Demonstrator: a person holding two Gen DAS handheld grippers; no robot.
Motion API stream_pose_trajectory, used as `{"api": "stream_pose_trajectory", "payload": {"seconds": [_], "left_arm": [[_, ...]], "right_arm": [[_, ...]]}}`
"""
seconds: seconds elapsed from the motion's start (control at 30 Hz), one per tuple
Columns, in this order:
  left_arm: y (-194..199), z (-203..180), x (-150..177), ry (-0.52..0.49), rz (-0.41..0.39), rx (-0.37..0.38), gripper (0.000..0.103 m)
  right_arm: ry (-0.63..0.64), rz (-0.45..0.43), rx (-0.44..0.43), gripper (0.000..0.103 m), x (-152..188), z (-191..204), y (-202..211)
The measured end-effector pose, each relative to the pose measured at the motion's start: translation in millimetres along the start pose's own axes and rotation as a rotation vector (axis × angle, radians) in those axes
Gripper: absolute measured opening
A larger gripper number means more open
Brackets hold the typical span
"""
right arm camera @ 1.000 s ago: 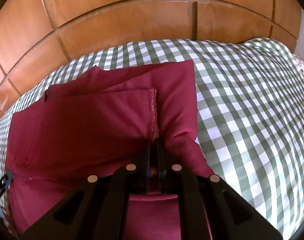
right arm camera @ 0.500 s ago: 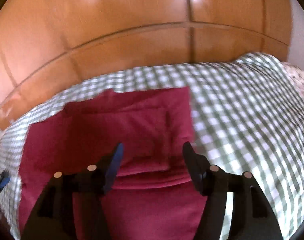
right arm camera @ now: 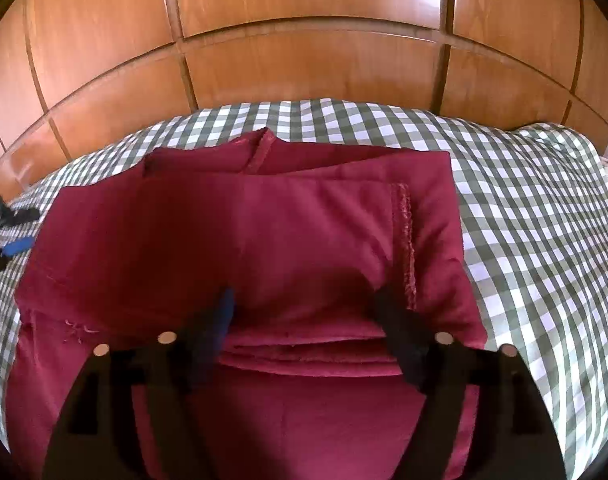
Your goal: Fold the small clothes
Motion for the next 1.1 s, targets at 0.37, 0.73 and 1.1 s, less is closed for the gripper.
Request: {"api": "stream_pose_trajectory", "payload": {"seconds": [0.37,0.73,1.1], "left_arm": [[-44.4,-31.2,9.8,-0.280,-0.050,-0.309,0.064],[41.5,-57.1,87.6,-0.426,-0.081,-0.137,0.064],[41.3,-48.9,112.4,-0.404,-0.020,-0.205,0.076]], "right_arm": [[0.000,-0.039,0.001,0.078,12.2,-2.9,-5.2],[0.044,-0.016,0.035,0.079,6.4,2.6,-3.1],[0.024,-0.034,0.009,0.081,11.7,-1.1,-5.8]]}}
Point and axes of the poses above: each gripper's, at about its wrist camera, not at the fingertips, and y roughly against the way its jaws point, z to its left, x to its underside, the point moved 1 cm from there along -y, roughly the way its jaws point, and after that the axes turned 7 degrees about -z, right-handed, at the moved point
